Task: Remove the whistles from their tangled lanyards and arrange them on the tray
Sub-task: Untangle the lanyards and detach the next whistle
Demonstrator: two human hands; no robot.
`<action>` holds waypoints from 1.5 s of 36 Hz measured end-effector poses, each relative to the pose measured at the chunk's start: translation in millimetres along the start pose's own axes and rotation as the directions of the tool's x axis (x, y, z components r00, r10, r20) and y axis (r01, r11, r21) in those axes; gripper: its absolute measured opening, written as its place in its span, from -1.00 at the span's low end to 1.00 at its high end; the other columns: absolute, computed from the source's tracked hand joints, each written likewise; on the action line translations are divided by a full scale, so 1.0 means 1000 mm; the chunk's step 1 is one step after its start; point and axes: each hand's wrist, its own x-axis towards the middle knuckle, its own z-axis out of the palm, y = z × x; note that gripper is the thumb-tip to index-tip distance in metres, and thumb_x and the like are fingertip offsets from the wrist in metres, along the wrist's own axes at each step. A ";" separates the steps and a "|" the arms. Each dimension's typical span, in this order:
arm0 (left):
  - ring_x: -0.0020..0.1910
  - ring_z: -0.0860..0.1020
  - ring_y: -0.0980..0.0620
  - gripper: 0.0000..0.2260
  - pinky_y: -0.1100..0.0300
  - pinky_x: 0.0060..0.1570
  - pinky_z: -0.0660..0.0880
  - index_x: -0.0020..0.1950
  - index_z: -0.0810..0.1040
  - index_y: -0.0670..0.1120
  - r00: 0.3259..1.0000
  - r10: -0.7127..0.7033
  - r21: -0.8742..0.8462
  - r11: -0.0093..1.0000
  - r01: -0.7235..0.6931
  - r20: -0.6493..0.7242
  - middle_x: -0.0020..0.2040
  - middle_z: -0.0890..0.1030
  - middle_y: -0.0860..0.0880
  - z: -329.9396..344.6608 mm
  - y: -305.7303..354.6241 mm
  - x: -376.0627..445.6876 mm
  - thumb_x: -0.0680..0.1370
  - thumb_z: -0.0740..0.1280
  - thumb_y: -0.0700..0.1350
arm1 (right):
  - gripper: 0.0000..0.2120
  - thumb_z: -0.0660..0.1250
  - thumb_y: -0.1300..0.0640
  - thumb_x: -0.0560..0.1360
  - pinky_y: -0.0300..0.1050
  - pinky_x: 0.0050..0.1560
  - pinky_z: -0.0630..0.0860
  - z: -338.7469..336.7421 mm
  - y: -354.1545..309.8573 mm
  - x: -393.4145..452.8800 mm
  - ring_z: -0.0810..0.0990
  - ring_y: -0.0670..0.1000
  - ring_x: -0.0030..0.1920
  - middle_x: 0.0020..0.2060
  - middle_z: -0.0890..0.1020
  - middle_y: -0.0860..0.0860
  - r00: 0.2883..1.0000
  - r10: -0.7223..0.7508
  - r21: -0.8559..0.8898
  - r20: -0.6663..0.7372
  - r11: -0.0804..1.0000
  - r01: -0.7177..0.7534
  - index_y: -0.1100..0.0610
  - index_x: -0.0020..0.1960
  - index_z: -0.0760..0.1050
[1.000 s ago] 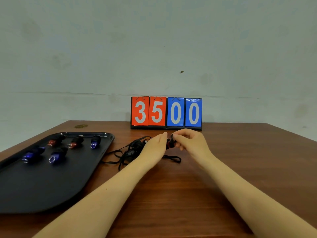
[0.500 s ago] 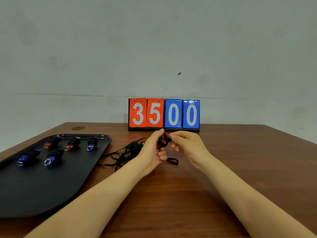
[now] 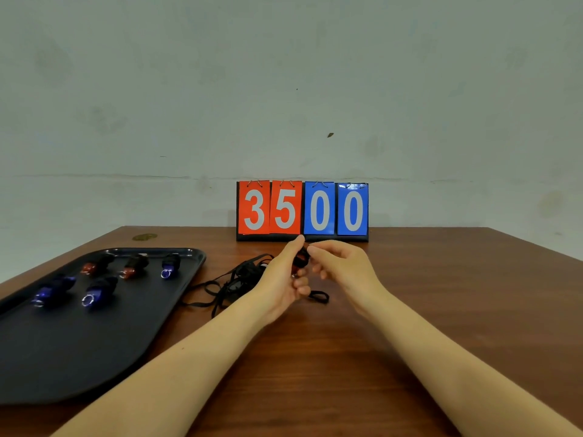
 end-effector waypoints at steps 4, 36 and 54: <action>-0.45 0.23 0.11 -0.71 0.31 -0.48 0.24 0.04 0.51 -0.16 1.000 -0.024 -0.115 0.993 0.022 -0.017 -0.42 0.41 -0.01 0.001 -0.002 0.000 0.63 0.19 0.06 | -0.85 0.35 0.17 0.53 -0.39 -0.34 0.47 0.003 0.004 -0.001 0.57 -0.21 -0.35 -0.28 0.65 -0.04 1.000 -0.031 -0.066 0.005 0.997 0.031 0.11 0.08 0.62; -0.17 0.50 0.11 -0.80 0.30 -0.25 0.48 0.26 0.41 -0.01 0.919 0.332 0.579 0.801 -0.155 -0.213 -0.06 0.50 0.07 -0.014 0.040 -0.028 0.66 0.13 -0.04 | -0.72 0.31 0.14 0.55 -0.08 -0.04 0.60 0.000 -0.009 -0.010 0.66 0.03 -0.04 -0.03 0.67 0.05 0.988 0.143 -0.030 -0.059 0.989 -0.145 0.14 0.25 0.50; 0.11 0.48 -0.07 -0.81 0.03 0.07 0.49 0.11 0.58 0.03 0.789 0.529 0.922 -0.032 0.385 -0.311 0.05 0.51 -0.06 -0.254 0.122 -0.183 0.58 0.25 0.04 | -0.76 0.36 0.09 0.53 -0.09 0.00 0.62 0.161 -0.050 -0.030 0.66 0.04 -0.08 -0.07 0.67 0.05 0.938 0.200 -0.229 0.283 0.964 -0.137 0.13 0.18 0.55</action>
